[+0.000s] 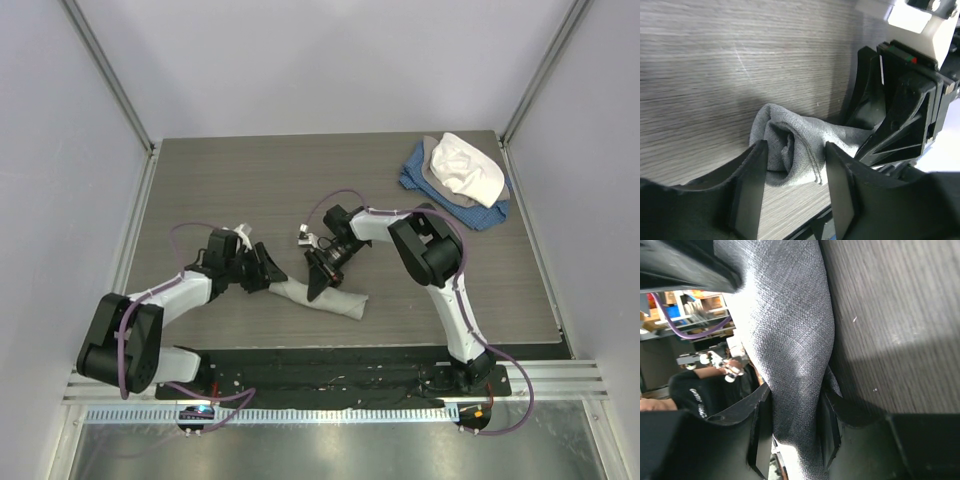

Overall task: Fold the napkin, place the utensils inside, and roll it up
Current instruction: Roll the napkin with the utensil

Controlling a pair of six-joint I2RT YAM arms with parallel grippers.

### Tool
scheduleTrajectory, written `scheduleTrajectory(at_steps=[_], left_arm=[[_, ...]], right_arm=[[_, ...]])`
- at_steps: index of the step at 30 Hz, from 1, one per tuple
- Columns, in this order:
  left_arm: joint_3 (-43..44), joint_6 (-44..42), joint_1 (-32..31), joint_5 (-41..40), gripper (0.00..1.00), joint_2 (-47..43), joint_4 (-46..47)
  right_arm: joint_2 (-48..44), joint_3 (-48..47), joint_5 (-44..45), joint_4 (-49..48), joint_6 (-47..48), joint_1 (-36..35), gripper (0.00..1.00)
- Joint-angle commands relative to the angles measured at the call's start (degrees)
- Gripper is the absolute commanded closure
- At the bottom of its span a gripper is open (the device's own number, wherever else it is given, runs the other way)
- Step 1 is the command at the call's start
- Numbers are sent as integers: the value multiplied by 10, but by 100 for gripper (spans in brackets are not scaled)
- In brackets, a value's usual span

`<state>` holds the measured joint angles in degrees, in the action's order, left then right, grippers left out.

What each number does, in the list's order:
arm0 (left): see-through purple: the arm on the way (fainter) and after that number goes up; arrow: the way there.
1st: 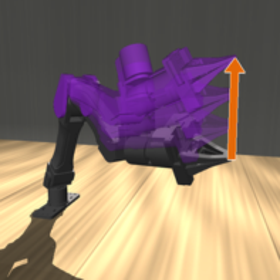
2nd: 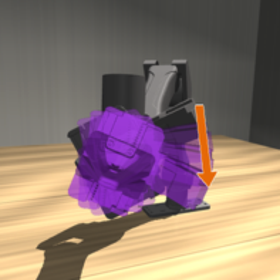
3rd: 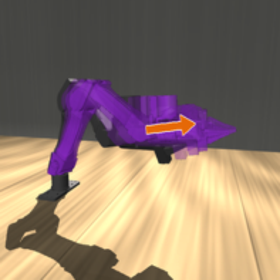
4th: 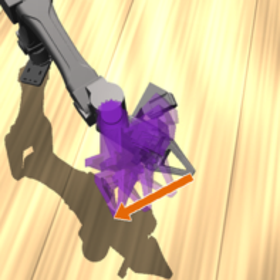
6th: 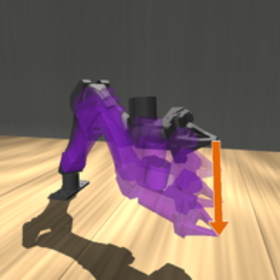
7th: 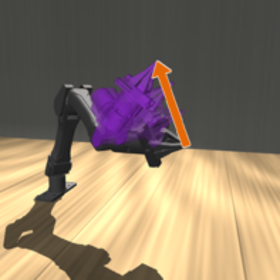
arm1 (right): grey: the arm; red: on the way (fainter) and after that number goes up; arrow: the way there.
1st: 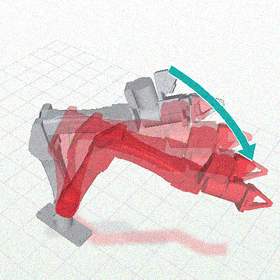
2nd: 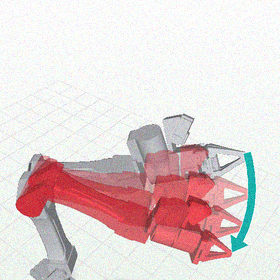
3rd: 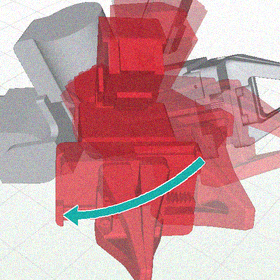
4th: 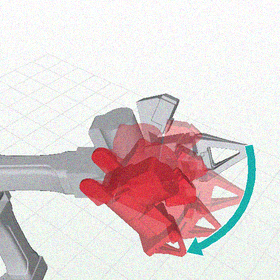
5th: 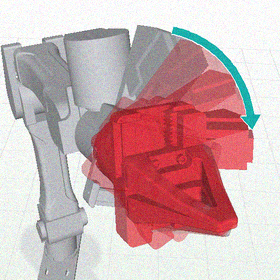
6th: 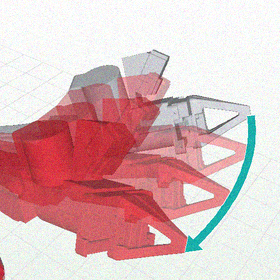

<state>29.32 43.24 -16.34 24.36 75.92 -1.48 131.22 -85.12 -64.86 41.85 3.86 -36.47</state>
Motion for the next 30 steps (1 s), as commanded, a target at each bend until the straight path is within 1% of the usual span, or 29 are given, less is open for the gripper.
scheduleTrajectory(at_steps=[1, 2, 3, 4, 5, 6, 7, 8, 9, 10, 12, 14, 15, 16, 17, 19, 20, 22, 23, 25, 30], left_arm=[[-17, 34, -8, 39, 54, 18, 101], [-20, 35, -8, 39, 62, 23, 105], [-16, 33, -8, 39, 65, 26, 99], [-12, 30, -8, 32, 70, 27, 86], [-1, 24, -8, 16, 77, 31, 60], [5, 20, -8, 10, 81, 33, 46], [11, 15, -8, 3, 86, 35, 33], [23, 12, -9, 3, 89, 43, 24], [28, 5, -8, 5, 90, 47, 4], [35, 2, -9, 8, 92, 53, -5], [54, -9, -8, 17, 96, 71, -35], [77, -20, -8, 22, 98, 84, -58], [85, -25, -8, 23, 98, 98, -71], [93, -36, -9, 24, 99, 105, -98], [108, -42, -8, 24, 99, 112, -109], [123, -53, -7, 28, 99, 128, -135], [135, -54, -6, 31, 100, 132, -142], [146, -59, -3, 48, 100, 149, -153], [158, -64, 2, 56, 100, 156, -164], [171, -71, 8, 71, 100, 176, -179], [200, -84, 12, 81, 100, 194, -204]], right_arm=[[31, -3, 62, 10, 1, 9, 58], [31, -4, 63, 9, 0, 12, 57], [24, -4, 72, 7, -2, 13, 55], [18, -4, 78, 4, -3, 15, 49], [8, -1, 102, -4, -13, 17, 46], [-13, 0, 113, -9, -17, 18, 43], [-27, 2, 126, -13, -21, 19, 35], [-41, 3, 138, -24, -27, 20, 30], [-72, 4, 177, -28, -31, 20, 27], [-87, 5, 198, -33, -32, 20, 24], [-120, 8, 249, -50, -31, 20, 15], [-175, 28, 278, -84, -25, 18, 1], [-193, 38, 292, -100, -23, 17, 0], [-233, 63, 321, -117, -18, 14, 0], [-252, 78, 335, -153, -12, 10, 0], [-287, 119, 369, -184, 2, -1, 0], [-319, 134, 383, -217, 6, -5, 0], [-349, 177, 420, -250, 35, -32, 0], [-368, 188, 463, -266, 48, -45, 0], [-373, 198, 493, -269, 79, -76, 1], [-354, 197, 554, -263, 102, -122, 0]])
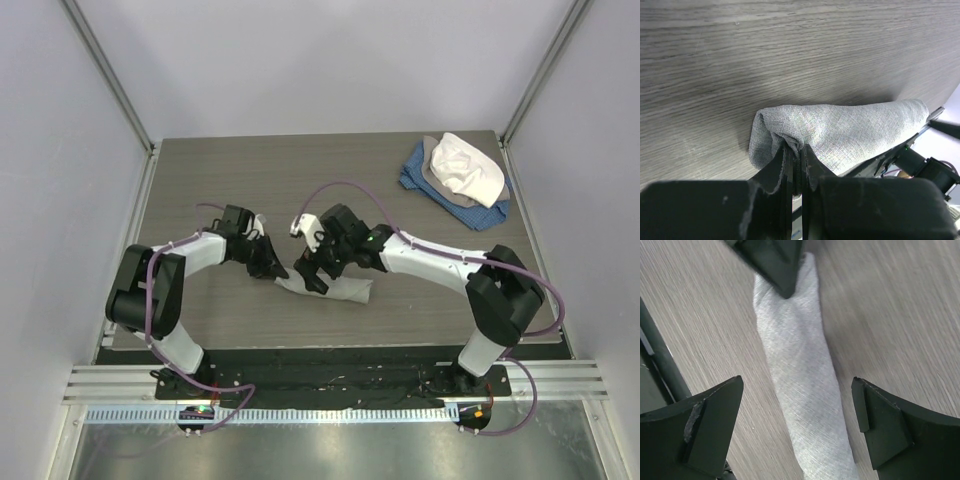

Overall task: Fold the napkin, place the utensils inside, and roll it up
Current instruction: Roll the napkin with the utensil

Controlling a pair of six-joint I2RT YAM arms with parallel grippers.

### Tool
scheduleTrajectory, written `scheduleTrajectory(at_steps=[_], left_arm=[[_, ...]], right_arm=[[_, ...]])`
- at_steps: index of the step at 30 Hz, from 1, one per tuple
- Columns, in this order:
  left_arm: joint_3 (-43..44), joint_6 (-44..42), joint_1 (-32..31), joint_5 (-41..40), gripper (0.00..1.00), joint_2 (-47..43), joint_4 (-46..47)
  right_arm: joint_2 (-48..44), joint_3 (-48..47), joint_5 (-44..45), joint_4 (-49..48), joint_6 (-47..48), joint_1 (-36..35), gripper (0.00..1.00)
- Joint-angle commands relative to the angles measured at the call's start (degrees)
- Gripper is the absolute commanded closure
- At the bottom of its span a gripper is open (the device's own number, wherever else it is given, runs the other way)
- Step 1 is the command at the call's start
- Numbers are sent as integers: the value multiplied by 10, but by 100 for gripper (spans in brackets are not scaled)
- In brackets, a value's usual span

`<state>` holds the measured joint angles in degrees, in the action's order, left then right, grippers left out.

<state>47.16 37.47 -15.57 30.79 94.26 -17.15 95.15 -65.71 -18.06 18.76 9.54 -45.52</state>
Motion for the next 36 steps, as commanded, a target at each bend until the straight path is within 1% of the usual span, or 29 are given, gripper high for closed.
scheduleTrajectory(at_steps=[1, 3, 9, 16, 18, 21, 22, 23, 24, 25, 26, 27, 28, 30, 31, 32, 33, 34, 36], left_arm=[[24, -28, 5, 16, 100, 12, -50], [32, -33, 5, 16, 100, 16, -59], [47, -37, 5, 16, 99, 23, -70], [54, -40, 6, 17, 99, 31, -74], [58, -39, 6, 17, 97, 32, -73], [64, -39, 7, 16, 87, 30, -72], [65, -39, 7, 14, 79, 30, -72], [71, -39, 8, 10, 74, 29, -74], [74, -36, 11, 9, 69, 28, -74], [80, -35, 12, 8, 58, 27, -74], [85, -35, 14, 4, 52, 26, -74], [90, -35, 17, 2, 46, 24, -75], [94, -34, 24, -1, 37, 23, -80], [110, -34, 34, -13, 32, 18, -85], [122, -34, 50, -17, 28, 15, -91], [129, -34, 59, -27, 27, 14, -95], [135, -35, 69, -33, 20, 7, -97], [149, -35, 90, -38, 19, 3, -104], [161, -36, 111, -57, 16, -13, -110]], right_arm=[[9, 3, 95, -33, 50, -38, 0], [16, 1, 116, -33, 64, -55, 0], [57, -18, 122, -7, 87, -74, 0], [94, -29, 140, 5, 78, -76, 0], [106, -35, 148, 14, 70, -73, 2], [121, -43, 156, 26, 49, -63, 8], [124, -49, 156, 32, 44, -61, 10], [128, -50, 155, 42, 36, -56, 17], [131, -50, 156, 44, 30, -53, 22], [132, -48, 155, 45, 25, -51, 28], [133, -46, 154, 47, 15, -48, 35], [133, -43, 155, 47, 11, -43, 37], [132, -37, 155, 47, 7, -41, 38], [130, -33, 160, 46, -12, -30, 39], [130, -28, 167, 46, -20, -25, 40], [127, -28, 173, 46, -28, -20, 41], [126, -23, 177, 47, -47, -7, 41], [125, -22, 196, 47, -58, 1, 42], [124, -16, 210, 49, -91, 27, 42]])
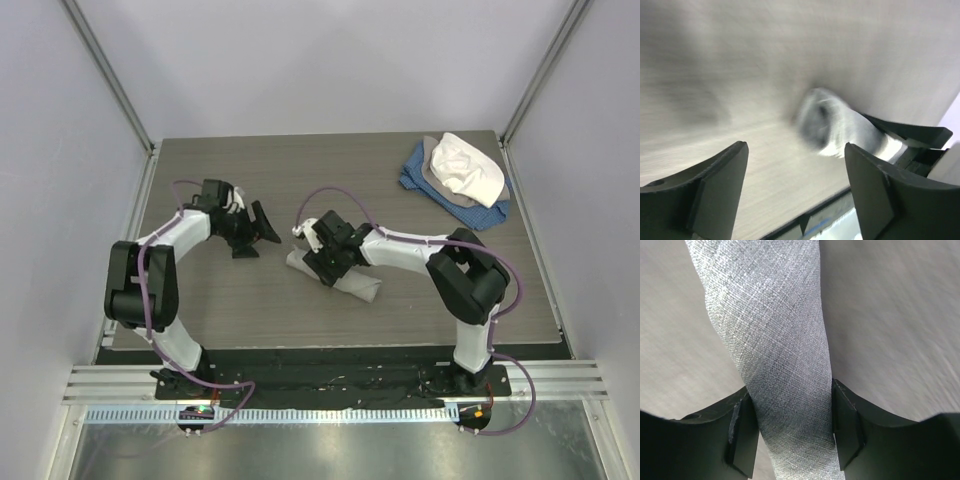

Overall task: Fold the napkin, place the utensils inside, and roll it up
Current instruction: Roll the napkin with the utensil

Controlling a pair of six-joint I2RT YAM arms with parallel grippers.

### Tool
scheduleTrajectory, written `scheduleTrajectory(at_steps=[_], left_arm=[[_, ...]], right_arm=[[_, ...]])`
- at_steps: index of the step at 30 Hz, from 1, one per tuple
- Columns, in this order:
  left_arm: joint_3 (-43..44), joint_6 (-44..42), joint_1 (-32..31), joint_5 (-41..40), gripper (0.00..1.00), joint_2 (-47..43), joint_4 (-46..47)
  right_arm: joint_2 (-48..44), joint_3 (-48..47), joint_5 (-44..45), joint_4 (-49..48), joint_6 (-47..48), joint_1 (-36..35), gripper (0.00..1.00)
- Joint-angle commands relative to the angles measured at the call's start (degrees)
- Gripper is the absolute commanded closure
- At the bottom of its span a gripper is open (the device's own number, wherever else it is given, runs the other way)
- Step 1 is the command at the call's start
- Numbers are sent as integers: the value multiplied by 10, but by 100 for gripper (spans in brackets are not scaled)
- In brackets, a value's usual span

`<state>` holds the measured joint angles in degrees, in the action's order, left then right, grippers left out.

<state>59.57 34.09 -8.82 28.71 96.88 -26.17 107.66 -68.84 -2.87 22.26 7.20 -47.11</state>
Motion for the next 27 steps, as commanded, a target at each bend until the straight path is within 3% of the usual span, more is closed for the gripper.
scheduleTrajectory(at_steps=[1, 7, 16, 19, 20, 23, 27], left_arm=[[49, -6, 60, -44, 16, -44, -25], [78, -35, 79, -119, 15, -103, -41], [69, -60, 79, -147, 14, -165, -56], [64, -64, 79, -142, 13, -176, -63], [62, -67, 79, -137, 13, -180, -61], [50, -76, 79, -125, 12, -208, -47], [52, -91, 79, -119, 12, -246, -48]], right_arm=[[-2, 18, 73, 17, -71, 54, 42], [13, 30, 87, 25, -161, 139, 41], [18, 28, 93, 24, -182, 187, 38], [0, 22, 71, 22, -178, 193, 29], [-8, 20, 62, 20, -177, 193, 19], [-41, 15, 14, 14, -176, 199, 4], [-88, 6, -41, -2, -175, 213, 0]])
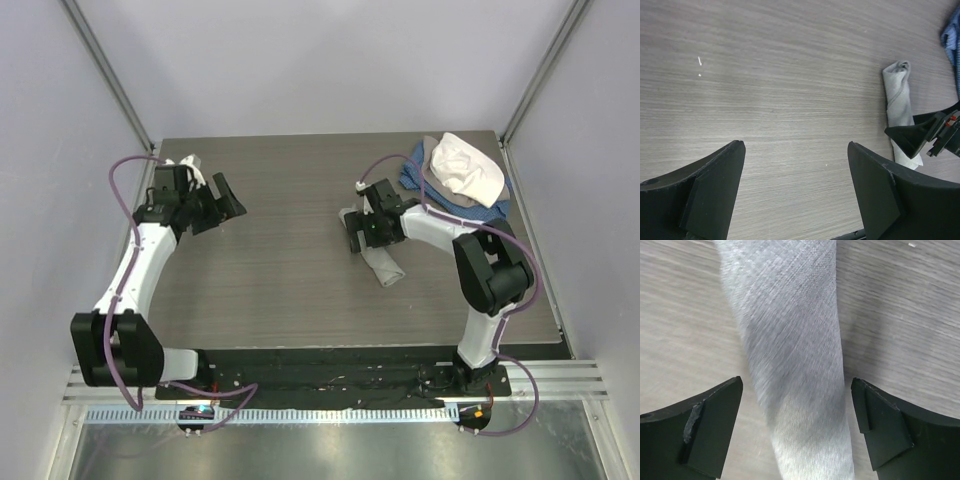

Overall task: Fold the napkin, place the utensils inside, and roll it up
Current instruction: Roll the napkin with the utensil

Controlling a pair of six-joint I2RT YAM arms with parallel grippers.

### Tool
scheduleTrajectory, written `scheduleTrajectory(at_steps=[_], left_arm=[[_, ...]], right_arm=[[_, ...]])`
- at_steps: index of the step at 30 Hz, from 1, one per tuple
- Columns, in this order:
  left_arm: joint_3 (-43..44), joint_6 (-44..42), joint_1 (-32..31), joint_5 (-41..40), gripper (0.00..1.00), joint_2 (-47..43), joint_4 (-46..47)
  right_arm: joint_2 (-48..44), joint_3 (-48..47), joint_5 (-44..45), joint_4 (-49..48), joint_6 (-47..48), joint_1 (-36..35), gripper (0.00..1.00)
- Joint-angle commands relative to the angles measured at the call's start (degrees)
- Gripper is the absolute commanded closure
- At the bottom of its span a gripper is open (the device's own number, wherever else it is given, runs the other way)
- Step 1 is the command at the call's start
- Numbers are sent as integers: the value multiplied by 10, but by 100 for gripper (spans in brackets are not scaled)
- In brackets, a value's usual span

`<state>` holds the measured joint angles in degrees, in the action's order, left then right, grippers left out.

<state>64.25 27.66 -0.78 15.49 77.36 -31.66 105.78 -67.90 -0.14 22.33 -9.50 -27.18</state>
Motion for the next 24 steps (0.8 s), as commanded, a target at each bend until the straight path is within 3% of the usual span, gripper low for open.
scheduleTrajectory(at_steps=[1, 8, 12, 14, 15, 24], left_arm=[[7, -34, -1, 14, 11, -58, 6], [-7, -73, -1, 17, 11, -151, 32], [-57, -95, -1, 16, 9, -225, 70], [-91, -85, -1, -3, 0, -267, 90], [-100, -84, -1, -8, 0, -279, 93], [-176, -68, -1, -55, 0, -376, 98]], right_arm=[[-80, -7, -77, -8, -9, 15, 0], [-206, 9, -13, -51, -11, 22, 0], [-323, 89, 62, -115, -8, 22, 0], [-362, 144, 101, -140, -8, 22, 0], [-396, 163, 110, -166, -7, 24, 0], [-486, 273, 178, -195, -17, 23, 0]])
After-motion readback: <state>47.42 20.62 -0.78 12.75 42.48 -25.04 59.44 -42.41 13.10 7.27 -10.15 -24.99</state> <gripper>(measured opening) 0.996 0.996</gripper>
